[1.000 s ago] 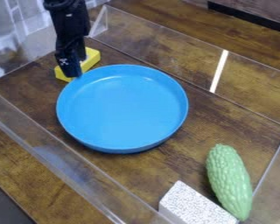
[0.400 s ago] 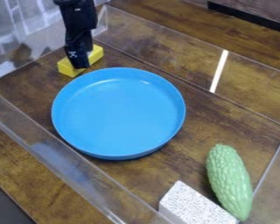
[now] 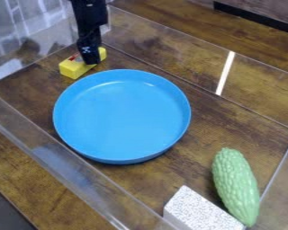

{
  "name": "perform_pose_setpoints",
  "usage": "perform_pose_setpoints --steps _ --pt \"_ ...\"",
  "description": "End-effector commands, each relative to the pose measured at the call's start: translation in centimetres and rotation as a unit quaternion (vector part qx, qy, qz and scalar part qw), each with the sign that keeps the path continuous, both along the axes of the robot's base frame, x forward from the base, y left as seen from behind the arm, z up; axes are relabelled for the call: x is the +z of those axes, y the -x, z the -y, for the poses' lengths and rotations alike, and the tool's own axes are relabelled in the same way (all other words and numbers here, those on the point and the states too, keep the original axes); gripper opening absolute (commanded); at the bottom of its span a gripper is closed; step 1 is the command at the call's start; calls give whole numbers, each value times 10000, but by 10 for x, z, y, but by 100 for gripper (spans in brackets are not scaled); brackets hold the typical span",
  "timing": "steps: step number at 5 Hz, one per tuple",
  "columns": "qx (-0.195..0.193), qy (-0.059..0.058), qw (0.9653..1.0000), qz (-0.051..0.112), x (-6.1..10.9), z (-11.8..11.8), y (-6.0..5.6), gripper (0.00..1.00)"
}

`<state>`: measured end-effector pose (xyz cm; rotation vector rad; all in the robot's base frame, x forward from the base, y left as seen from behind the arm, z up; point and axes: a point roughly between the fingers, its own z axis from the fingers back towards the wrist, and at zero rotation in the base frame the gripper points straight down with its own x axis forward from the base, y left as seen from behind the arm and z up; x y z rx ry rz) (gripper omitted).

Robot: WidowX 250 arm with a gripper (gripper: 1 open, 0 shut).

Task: Put the yellow block in the blue tray

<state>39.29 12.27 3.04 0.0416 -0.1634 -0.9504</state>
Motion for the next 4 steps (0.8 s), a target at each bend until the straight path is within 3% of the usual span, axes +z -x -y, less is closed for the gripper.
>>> perform_pose_setpoints --steps 1,2,4 --pt "43 83 9997 -228 -25 -5 -4 100" --pt "177 84 9994 -270 -33 -20 -9 100" --pt "59 98 9993 -356 -43 -37 -22 100"
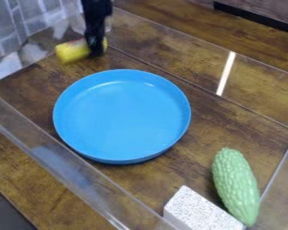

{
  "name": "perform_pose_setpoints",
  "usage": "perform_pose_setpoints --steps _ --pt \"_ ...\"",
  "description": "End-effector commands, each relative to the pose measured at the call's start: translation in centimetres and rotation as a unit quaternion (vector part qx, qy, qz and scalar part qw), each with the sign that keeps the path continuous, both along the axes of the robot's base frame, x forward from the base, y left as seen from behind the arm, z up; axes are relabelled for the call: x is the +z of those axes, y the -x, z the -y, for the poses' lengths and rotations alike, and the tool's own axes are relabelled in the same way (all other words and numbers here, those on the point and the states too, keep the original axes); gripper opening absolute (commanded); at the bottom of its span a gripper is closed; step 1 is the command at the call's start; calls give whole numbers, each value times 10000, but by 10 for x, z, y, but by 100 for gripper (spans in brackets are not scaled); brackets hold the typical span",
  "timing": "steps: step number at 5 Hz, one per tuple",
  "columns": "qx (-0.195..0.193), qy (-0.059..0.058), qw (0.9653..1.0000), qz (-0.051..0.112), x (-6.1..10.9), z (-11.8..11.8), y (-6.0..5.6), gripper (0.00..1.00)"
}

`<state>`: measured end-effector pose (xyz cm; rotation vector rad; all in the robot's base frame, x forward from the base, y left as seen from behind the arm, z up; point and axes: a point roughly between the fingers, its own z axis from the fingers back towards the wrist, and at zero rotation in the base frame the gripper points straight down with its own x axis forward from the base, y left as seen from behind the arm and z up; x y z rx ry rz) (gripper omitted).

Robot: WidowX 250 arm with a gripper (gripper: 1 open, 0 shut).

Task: Put the yellow block in the blue tray

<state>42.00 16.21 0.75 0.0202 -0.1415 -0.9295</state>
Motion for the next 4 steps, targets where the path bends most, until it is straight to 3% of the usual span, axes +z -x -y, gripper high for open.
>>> perform_pose_setpoints --steps 1,2,4 --pt "-141 -9 9997 -217 -9 0 8 100" --pt "-189 -10 9995 -236 2 1 7 100" --pt "-151 -123 9997 -175 14 -35 3 100"
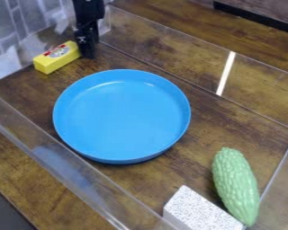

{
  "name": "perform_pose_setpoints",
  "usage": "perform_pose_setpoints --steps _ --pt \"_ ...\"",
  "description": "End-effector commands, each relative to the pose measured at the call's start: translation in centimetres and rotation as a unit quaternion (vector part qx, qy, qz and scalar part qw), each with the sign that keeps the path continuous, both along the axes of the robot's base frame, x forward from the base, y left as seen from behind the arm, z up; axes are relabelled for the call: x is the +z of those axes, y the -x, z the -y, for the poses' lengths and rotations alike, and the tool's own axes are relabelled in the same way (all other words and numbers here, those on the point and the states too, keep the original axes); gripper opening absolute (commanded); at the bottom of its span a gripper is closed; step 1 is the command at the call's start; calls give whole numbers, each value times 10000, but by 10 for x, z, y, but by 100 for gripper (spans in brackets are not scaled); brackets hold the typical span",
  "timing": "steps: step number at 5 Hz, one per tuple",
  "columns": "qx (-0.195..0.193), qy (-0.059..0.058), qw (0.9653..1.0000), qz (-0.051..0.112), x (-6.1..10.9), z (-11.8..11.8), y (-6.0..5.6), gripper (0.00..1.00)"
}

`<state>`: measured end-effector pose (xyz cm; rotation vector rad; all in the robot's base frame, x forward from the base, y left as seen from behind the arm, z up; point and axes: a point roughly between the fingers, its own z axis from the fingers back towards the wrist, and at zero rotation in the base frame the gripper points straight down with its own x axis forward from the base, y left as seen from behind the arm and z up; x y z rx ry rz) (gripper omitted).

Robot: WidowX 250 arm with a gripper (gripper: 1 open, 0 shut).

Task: Put the yellow block in the blue tray

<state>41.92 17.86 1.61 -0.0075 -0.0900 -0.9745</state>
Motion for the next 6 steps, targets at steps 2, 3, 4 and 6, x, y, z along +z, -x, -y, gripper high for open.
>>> perform_pose_setpoints --steps 2,3,4,6 --pt "-527 -284 9980 179 11 -30 -6 100" --pt "-975 -371 9943 220 14 -30 -15 100" --pt "-1416 -460 9885 254 17 -29 -22 100" --pt "-1863 -558 9805 274 1 -10 -14 100"
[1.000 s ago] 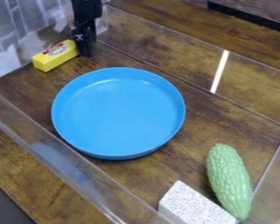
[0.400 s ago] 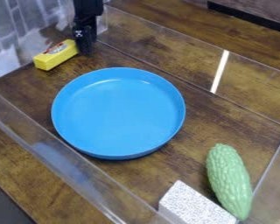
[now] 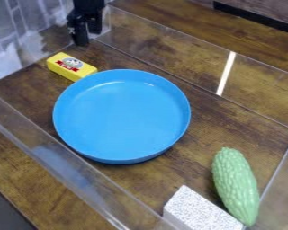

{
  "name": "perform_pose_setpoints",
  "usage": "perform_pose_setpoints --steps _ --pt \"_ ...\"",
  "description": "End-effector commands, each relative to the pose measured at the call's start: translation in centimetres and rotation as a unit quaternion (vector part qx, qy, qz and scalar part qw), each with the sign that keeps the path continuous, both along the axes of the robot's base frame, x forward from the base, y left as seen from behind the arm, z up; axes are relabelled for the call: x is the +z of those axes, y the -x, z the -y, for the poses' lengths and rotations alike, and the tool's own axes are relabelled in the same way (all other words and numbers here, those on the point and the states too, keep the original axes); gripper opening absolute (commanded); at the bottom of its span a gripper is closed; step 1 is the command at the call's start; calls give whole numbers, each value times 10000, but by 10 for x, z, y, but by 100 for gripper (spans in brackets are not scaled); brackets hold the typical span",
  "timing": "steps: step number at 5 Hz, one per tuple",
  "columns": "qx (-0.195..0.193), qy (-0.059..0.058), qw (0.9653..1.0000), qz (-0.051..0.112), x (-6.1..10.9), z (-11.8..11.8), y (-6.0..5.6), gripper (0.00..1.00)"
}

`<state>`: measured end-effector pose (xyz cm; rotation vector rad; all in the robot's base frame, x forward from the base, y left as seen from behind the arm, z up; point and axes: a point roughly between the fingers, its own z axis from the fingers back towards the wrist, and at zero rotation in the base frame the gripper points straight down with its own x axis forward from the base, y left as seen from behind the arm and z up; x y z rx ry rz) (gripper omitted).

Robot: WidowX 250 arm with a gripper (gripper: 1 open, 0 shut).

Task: Put the yellow block in the blue tray

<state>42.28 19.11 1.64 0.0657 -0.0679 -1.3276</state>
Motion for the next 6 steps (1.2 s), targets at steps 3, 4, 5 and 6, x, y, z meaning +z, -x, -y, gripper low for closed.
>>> perform_pose_setpoints --steps 3,4,5,6 --pt "-24 -152 9998 141 8 17 -6 0" --pt "-28 -167 9998 124 11 15 2 100" --pt "-78 -182 9997 131 13 10 9 100" --pt "40 -188 9998 107 15 5 15 100"
